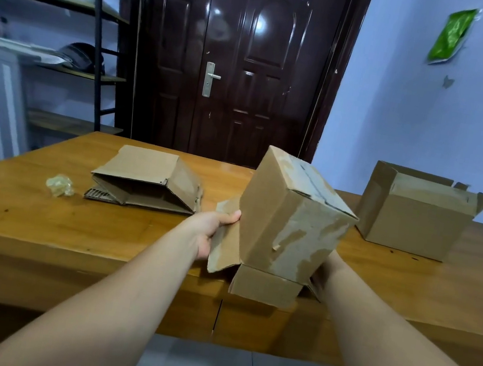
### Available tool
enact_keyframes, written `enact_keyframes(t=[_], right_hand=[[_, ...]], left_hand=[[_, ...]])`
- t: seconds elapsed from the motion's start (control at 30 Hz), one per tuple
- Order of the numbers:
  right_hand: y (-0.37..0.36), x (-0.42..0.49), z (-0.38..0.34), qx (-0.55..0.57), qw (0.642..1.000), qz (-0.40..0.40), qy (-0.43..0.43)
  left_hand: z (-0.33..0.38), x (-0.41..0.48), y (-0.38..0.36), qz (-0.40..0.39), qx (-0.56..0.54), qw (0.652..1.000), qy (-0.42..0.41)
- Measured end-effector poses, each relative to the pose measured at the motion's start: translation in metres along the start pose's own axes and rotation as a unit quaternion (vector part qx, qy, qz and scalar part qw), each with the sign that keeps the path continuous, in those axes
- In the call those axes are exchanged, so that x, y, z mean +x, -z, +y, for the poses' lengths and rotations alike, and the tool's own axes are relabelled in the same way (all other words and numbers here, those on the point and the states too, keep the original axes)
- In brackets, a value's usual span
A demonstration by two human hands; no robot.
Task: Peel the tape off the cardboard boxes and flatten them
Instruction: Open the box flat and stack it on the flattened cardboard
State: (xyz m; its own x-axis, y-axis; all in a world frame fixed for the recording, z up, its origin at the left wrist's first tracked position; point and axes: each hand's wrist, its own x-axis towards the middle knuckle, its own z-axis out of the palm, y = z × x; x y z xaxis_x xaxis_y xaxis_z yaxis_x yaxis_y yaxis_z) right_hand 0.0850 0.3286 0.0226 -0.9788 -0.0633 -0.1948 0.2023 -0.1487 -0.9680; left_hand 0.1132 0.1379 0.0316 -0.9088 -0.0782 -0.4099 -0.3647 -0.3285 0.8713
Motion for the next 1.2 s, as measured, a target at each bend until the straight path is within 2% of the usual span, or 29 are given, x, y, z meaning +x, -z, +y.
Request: enact_keyframes(t=[0.2,0.37,0.5,0.67,0.73,0.77,0.8,0.83,0.9,1.0,1.07,1.13,1.2], right_hand=[[-0.008,0.021,-0.005,-0.136,0.990,0.034,0.021],[-0.008,0.030,-0.001,-0.088,0.985,0.147,0.026],[-0.010,0.030,-0.002,-0.069,0.963,0.247,0.083],[-0.011,0.027,-0.030,0.031,0.960,0.218,0.174],[-0.016,0.027,-0.049,-0.012,0.968,0.166,0.189],[-0.020,0.025,-0.061,-0.087,0.970,0.127,0.189],[-0.025,0.023,-0.072,-0.202,0.958,0.089,0.180],[-0.032,0.019,-0.081,-0.321,0.930,0.059,0.169],[-0.051,0.011,-0.090,-0.504,0.851,0.033,0.147],[-0.077,0.005,-0.077,-0.673,0.730,0.043,0.109],[-0.080,0.006,-0.064,-0.731,0.671,0.067,0.103],[-0.069,0.010,-0.059,-0.742,0.654,0.069,0.129],[-0.052,0.016,-0.061,-0.736,0.661,0.042,0.140]], left_hand=[[-0.010,0.021,0.001,0.106,-0.014,0.994,-0.014],[-0.016,0.032,-0.006,0.163,-0.018,0.986,-0.044],[-0.019,0.046,-0.006,0.212,-0.053,0.974,-0.060],[-0.024,0.058,-0.012,0.274,-0.049,0.956,-0.088],[-0.024,0.056,-0.016,0.290,-0.064,0.952,-0.080],[-0.025,0.057,-0.018,0.297,-0.054,0.951,-0.071],[-0.024,0.055,-0.021,0.306,-0.033,0.950,-0.063],[-0.024,0.056,-0.023,0.310,-0.012,0.948,-0.065],[-0.026,0.057,-0.025,0.310,0.023,0.946,-0.089],[-0.027,0.058,-0.027,0.292,0.070,0.946,-0.120],[-0.028,0.054,-0.031,0.278,0.088,0.950,-0.110],[-0.024,0.045,-0.039,0.266,0.070,0.960,-0.060],[-0.020,0.040,-0.048,0.227,0.080,0.969,-0.057]])
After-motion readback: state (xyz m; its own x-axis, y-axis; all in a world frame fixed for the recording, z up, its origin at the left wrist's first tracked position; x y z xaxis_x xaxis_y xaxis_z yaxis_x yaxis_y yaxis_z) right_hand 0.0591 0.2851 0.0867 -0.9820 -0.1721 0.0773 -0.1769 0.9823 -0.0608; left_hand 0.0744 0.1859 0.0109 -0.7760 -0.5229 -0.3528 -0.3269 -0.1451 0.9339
